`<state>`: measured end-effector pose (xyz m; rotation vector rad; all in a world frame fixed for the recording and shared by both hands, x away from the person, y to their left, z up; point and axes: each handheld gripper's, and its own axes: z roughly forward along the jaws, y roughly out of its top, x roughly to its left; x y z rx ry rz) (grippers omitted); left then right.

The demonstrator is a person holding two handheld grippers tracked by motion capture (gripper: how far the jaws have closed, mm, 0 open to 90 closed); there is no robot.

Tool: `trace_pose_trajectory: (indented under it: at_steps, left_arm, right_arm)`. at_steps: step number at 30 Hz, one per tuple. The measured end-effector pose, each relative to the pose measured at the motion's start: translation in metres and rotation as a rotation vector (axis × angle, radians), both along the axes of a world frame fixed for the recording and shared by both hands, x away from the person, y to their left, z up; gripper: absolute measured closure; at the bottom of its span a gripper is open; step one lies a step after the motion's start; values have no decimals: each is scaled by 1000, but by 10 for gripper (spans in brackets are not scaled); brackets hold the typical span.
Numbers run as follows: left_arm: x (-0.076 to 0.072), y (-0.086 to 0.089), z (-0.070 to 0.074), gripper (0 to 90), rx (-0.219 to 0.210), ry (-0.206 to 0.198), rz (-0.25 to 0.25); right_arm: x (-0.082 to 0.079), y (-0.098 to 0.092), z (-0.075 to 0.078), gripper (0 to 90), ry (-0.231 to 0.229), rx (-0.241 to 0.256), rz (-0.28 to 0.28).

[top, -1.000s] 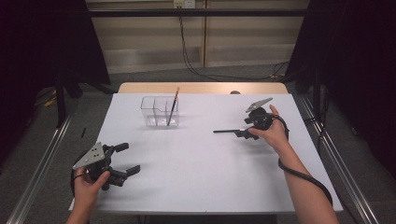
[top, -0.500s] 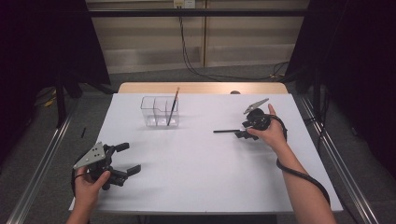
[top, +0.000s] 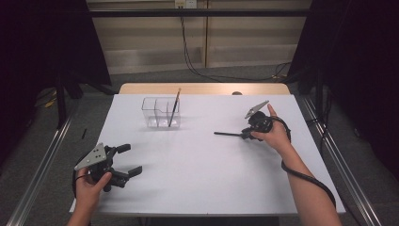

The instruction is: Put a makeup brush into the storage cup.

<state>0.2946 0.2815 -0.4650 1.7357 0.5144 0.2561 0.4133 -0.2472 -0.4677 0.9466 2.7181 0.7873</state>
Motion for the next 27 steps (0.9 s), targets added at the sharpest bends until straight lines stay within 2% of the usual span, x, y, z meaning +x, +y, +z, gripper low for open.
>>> trace_pose_trajectory:
  at_steps: [2, 4, 6, 9, 13, 18, 25, 27]
  left_arm:
    - [0, 0, 0, 4, 1, -1, 0]
    - [0, 0, 0, 4, 0, 1, -1]
    - [0, 0, 0, 4, 0, -1, -2]
    - [0, -1, 0, 4, 5, -2, -3]
    - [0, -1, 1, 5, 1, -3, -4]
    - [1, -2, 0, 5, 3, -1, -9]
    - [2, -3, -1, 6, 3, 5, -13]
    - [2, -2, -2, 6, 0, 6, -13]
  right_arm:
    - [-2, 3, 3, 836, 34, -29, 25]
    - [-2, 4, 4, 835, 38, -35, 31]
    - [-4, 5, 5, 839, 60, -55, 41]
    - [-6, 4, 8, 840, 110, -64, 37]
    - [-8, 2, 8, 839, 136, -65, 26]
    - [-8, 0, 8, 830, 151, -39, -5]
    - [-6, 1, 7, 822, 153, -37, -5]
    - [-5, 3, 8, 821, 152, -53, 0]
